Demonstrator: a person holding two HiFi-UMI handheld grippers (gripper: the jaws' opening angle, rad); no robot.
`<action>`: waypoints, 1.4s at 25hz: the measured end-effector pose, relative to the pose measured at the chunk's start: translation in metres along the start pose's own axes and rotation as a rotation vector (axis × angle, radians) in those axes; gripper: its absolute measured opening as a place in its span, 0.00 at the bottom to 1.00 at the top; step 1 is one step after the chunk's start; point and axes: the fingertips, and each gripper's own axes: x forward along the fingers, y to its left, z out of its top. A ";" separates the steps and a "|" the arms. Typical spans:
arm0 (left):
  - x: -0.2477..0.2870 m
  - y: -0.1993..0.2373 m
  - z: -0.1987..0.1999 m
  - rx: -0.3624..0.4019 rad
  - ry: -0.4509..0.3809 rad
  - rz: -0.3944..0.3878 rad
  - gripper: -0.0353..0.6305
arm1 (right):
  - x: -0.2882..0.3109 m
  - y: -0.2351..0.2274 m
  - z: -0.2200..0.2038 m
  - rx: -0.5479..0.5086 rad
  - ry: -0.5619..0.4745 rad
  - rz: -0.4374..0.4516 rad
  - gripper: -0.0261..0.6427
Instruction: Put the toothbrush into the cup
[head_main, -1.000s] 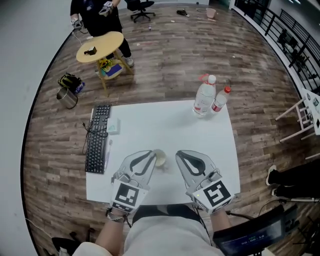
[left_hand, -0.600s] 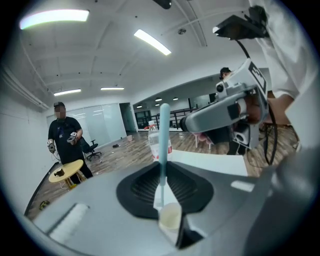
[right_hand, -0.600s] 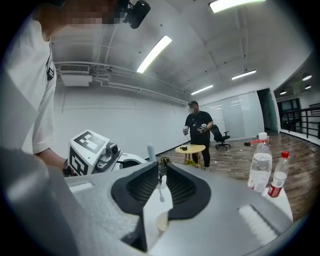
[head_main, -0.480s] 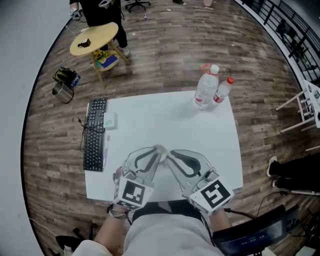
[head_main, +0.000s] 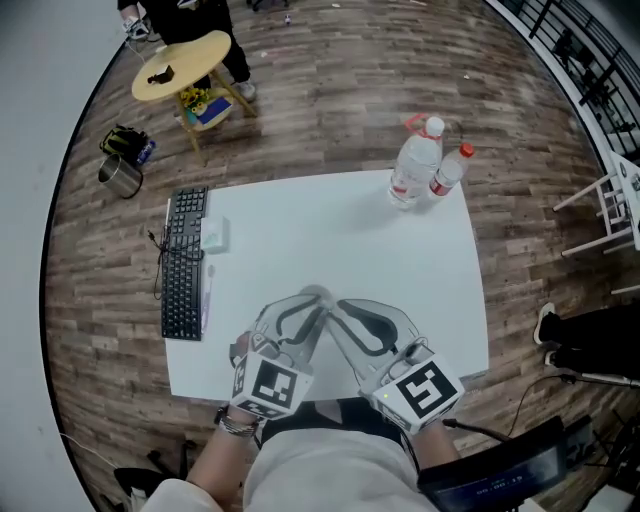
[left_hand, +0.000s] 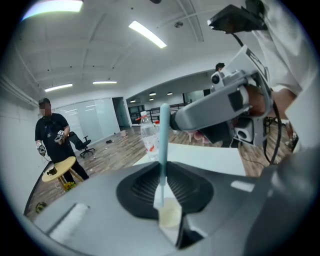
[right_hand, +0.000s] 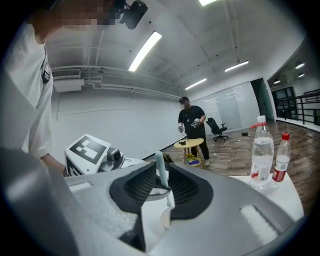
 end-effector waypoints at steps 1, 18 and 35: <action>0.002 -0.002 -0.001 0.004 0.003 -0.005 0.13 | 0.000 -0.001 -0.002 -0.001 0.004 -0.004 0.16; 0.013 -0.011 -0.018 0.037 0.057 -0.036 0.13 | 0.008 -0.011 -0.014 0.034 0.038 -0.056 0.16; 0.024 -0.016 -0.027 0.010 0.067 -0.062 0.13 | 0.009 -0.021 -0.028 0.087 0.073 -0.073 0.12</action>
